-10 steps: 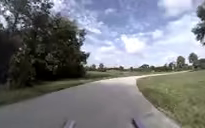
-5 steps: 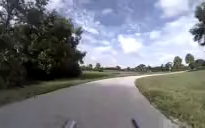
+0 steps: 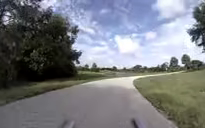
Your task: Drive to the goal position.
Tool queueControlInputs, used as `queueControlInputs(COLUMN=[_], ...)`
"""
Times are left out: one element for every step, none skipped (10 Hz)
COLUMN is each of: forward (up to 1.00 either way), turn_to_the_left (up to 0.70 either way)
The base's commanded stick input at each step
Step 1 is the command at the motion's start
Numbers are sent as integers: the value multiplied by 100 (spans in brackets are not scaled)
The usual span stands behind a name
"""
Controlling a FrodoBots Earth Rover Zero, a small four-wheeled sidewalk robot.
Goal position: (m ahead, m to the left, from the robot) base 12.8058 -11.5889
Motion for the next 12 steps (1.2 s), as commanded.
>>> queueControlInputs(forward=[69, 69, 69, 69, 69, 69, 69, 69, 69, 69, 69, 69], turn_to_the_left=[3, 3, 3, 3, 3, 3, 3, 3, 3, 3, 3, 3])
